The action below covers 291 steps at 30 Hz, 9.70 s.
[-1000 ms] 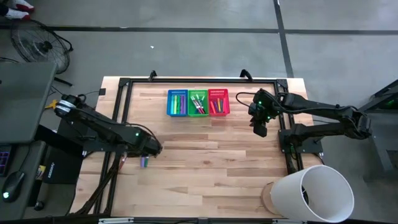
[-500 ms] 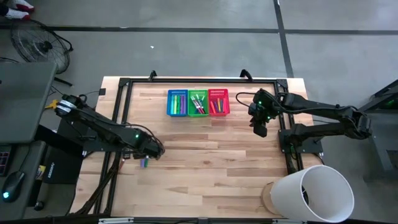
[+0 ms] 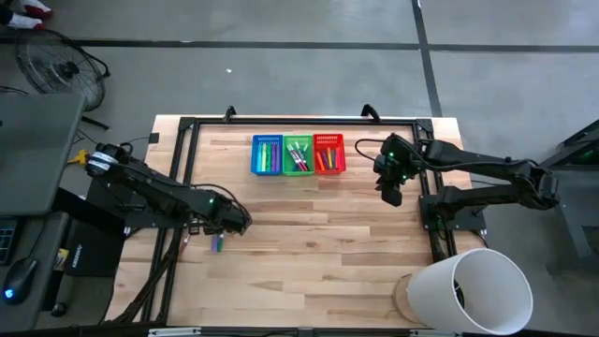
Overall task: Pick & Place Markers
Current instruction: Put the green marker pen into the green bin, then put the purple highlighter into the blue bin
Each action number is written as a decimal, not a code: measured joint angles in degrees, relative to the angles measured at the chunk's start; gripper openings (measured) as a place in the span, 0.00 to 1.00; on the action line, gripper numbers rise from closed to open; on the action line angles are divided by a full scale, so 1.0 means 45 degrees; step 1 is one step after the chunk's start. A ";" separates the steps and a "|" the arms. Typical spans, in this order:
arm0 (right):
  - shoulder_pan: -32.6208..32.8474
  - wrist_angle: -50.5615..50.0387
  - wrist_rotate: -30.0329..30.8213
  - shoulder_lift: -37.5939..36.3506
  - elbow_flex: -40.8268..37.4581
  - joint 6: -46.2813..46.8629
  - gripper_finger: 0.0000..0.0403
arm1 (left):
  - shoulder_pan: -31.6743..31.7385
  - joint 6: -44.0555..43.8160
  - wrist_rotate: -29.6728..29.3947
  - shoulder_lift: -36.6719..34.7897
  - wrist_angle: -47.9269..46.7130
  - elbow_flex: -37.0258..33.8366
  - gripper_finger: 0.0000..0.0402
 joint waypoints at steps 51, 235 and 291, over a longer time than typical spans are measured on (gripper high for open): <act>0.0000 -0.0010 0.0027 0.0002 0.0000 0.0015 0.25 | 0.0995 0.3095 0.1450 0.2035 0.1094 0.0002 0.17; 0.0000 -0.0023 0.0032 0.0002 0.0000 0.0034 0.25 | 0.7944 1.4479 -0.3619 0.8633 -0.4923 1.5176 0.38; -0.0005 -0.0014 0.0029 -0.0003 -0.0005 0.0000 0.25 | -0.0277 -0.0164 0.0733 0.2890 -0.2999 0.2916 0.38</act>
